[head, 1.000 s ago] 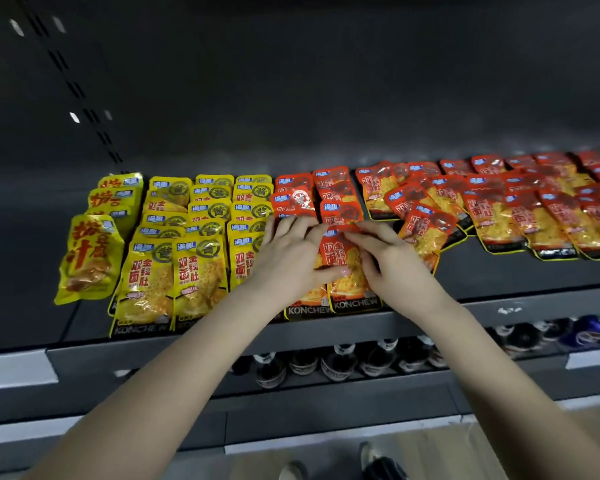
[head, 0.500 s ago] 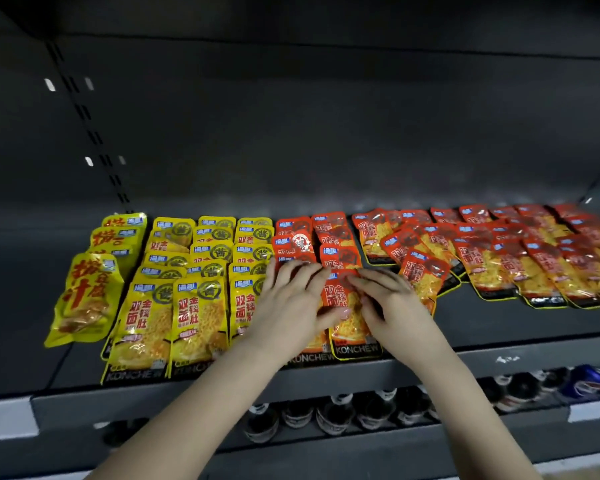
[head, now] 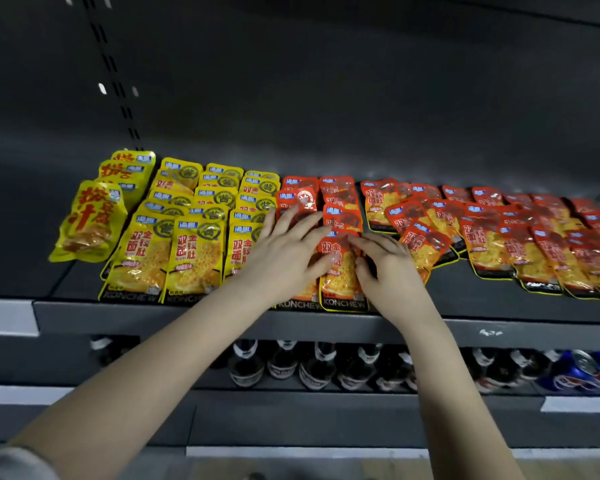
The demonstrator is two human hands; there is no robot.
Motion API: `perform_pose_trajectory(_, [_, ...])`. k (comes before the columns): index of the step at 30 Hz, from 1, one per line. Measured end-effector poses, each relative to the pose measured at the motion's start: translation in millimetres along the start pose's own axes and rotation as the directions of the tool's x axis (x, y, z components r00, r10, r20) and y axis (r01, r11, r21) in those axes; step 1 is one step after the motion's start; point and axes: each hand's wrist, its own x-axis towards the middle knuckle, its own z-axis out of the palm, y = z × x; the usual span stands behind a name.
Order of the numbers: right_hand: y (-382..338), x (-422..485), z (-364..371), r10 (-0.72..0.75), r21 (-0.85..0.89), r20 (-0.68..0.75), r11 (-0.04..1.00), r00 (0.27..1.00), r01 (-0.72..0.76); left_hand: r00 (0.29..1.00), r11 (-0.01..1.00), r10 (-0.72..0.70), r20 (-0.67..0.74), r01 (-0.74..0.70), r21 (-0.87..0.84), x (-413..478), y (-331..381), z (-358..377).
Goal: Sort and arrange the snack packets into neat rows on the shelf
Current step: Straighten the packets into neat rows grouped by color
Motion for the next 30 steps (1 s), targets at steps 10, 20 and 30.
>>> perform_pose_trajectory(10, [10.2, -4.5, -19.3, 0.005, 0.012, -0.072, 1.000, 0.997, -0.004, 0.995, 0.999, 0.042, -0.090, -0.045, -0.028, 18.3, 24.0, -15.2])
perform_pose_trajectory(20, [84.9, -18.1, -66.9, 0.224, -0.099, 0.013, 0.970, 0.974, -0.222, 0.973, 0.987, 0.161, 0.162, -0.154, -0.055, 73.6, 81.5, -4.3])
perform_pose_trajectory(30, [102.2, -16.2, -64.8, 0.121, -0.152, 0.122, 0.983, 0.985, -0.102, 0.976, 0.993, 0.117, 0.186, -0.113, -0.031, 89.1, 106.8, 7.1])
